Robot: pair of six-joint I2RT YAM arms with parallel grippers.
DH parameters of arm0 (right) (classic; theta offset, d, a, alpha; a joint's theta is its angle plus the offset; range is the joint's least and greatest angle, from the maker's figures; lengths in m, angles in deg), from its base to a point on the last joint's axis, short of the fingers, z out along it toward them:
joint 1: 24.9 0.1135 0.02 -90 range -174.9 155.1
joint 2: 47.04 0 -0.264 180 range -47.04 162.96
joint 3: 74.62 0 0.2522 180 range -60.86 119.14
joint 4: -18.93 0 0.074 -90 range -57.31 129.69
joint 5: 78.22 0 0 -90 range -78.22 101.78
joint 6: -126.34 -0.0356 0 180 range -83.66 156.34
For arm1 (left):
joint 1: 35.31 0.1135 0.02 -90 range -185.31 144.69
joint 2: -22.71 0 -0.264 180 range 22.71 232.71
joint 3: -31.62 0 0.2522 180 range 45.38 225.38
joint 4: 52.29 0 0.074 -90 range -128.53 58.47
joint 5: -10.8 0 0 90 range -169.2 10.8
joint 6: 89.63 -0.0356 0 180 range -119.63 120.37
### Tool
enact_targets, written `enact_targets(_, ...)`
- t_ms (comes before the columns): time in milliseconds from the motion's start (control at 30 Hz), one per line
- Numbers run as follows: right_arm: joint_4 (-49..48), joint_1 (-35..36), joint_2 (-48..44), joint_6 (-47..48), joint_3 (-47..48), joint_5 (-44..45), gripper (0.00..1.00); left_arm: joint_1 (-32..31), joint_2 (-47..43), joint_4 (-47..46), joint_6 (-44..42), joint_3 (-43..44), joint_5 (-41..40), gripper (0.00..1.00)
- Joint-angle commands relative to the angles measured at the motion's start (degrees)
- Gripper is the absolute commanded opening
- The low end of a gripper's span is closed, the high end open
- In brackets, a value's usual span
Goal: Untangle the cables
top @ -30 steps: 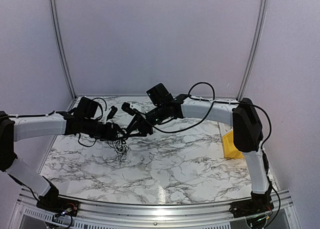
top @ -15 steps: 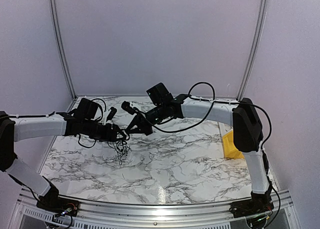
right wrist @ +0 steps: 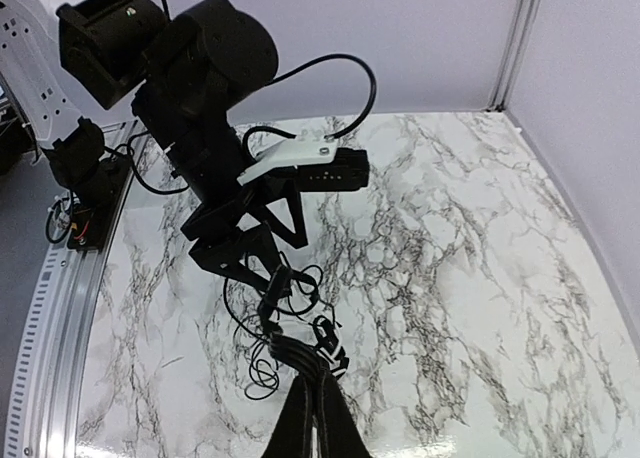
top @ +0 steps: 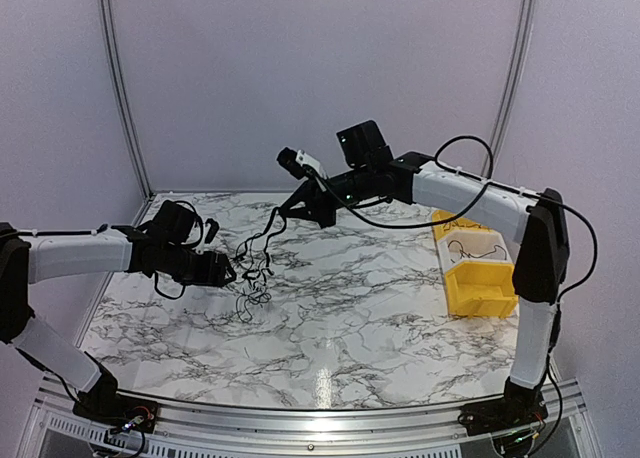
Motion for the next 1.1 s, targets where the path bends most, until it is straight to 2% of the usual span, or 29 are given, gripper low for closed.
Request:
enact_targets(0, 2.7, -1.3, -5.4, 1.5, -0.2, 1.7, 0.00, 1.7, -1.6, 3.8, 1.4, -0.9, -7.1, 0.76)
enact_targets(133, 4.6, -1.3, -8.0, 1.4, 1.9, 1.6, 0.00, 2.1, -1.2, 5.1, 2.4, -0.6, -11.7, 0.76)
enact_targets(300, 5.2, -1.1, -8.8, -0.2, 3.9, 2.3, 0.00, 2.2, -3.9, 4.7, 4.0, -0.9, -13.2, 0.76)
enact_targets(400, 3.7, -0.7, -8.4, -1.2, 2.0, 3.9, 0.00, 2.2, -12.1, -0.3, 3.5, -3.9, -11.6, 0.76)
enact_targets(533, 2.1, 0.0, -5.8, -2.2, 0.1, 6.3, 0.00, 2.0, -27.0, -12.7, 3.2, -11.0, -8.1, 0.79)
enact_targets(633, 2.1, 0.6, -3.0, -3.2, 1.8, 7.0, 0.00, 2.0, -32.9, -17.0, 2.6, -13.3, -4.9, 0.81)
enact_targets(767, 2.6, 1.6, -0.1, -4.6, 5.6, 7.8, 0.00, 0.9, -33.4, -21.3, 2.8, -15.5, -0.9, 0.80)
enact_targets(867, 3.0, 2.3, 0.7, -5.4, 8.8, 9.2, 0.00, -3.5, -32.3, -28.0, 2.2, -18.0, -1.0, 0.77)
enact_targets(1067, 1.9, 3.2, 0.6, -6.5, 11.0, 10.8, 0.00, -12.1, -24.4, -34.4, -4.9, -16.6, -3.1, 0.74)
